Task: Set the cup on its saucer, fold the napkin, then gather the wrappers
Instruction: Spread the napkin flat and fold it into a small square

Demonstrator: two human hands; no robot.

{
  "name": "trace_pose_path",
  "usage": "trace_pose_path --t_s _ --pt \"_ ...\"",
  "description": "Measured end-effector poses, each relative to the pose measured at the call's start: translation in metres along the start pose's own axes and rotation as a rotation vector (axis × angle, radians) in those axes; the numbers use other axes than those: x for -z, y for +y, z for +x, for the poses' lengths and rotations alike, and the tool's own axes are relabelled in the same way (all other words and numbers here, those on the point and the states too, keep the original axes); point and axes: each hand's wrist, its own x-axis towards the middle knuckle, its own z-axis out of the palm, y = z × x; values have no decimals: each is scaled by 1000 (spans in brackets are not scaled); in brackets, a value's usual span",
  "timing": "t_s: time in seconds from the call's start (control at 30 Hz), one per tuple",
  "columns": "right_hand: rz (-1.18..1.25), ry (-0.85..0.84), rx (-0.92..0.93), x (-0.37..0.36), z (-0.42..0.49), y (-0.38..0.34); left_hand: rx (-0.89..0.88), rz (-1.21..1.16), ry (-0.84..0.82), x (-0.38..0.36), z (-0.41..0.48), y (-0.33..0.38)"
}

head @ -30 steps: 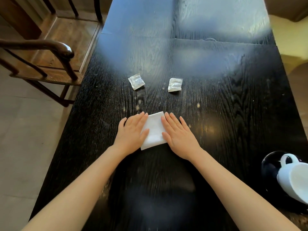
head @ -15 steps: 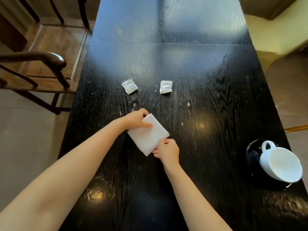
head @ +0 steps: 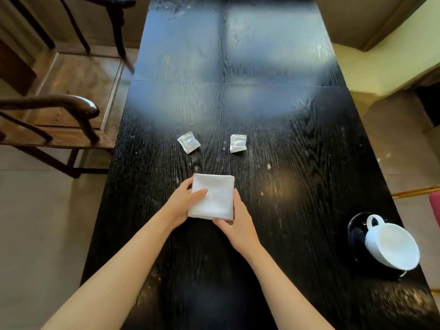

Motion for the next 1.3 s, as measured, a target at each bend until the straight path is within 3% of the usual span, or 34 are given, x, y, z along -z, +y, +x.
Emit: trace_pose_path --t_s 0.17,0.27,0.4,0.6,0.83,1.07,1.3 --pt "72 -50 4 10 3 -3 -46 -208 -224 5 -4 -8" --pt "289 0 -105 18 1 1 -86 -267 -196 4 -6 -10" --pt "402 10 -230 27 3 -1 -132 -302 -193 -13 -6 -5" --pt "640 28 -233 60 5 -3 -169 -298 -226 -57 2 6" --pt "343 231 -135 144 5 8 -119 -316 -236 -137 16 12" --pt "218 249 -174 271 -2 13 -103 -186 -36 -260 33 22" --pt "252 155 -253 393 -4 24 -108 -120 -64 -370 64 30"
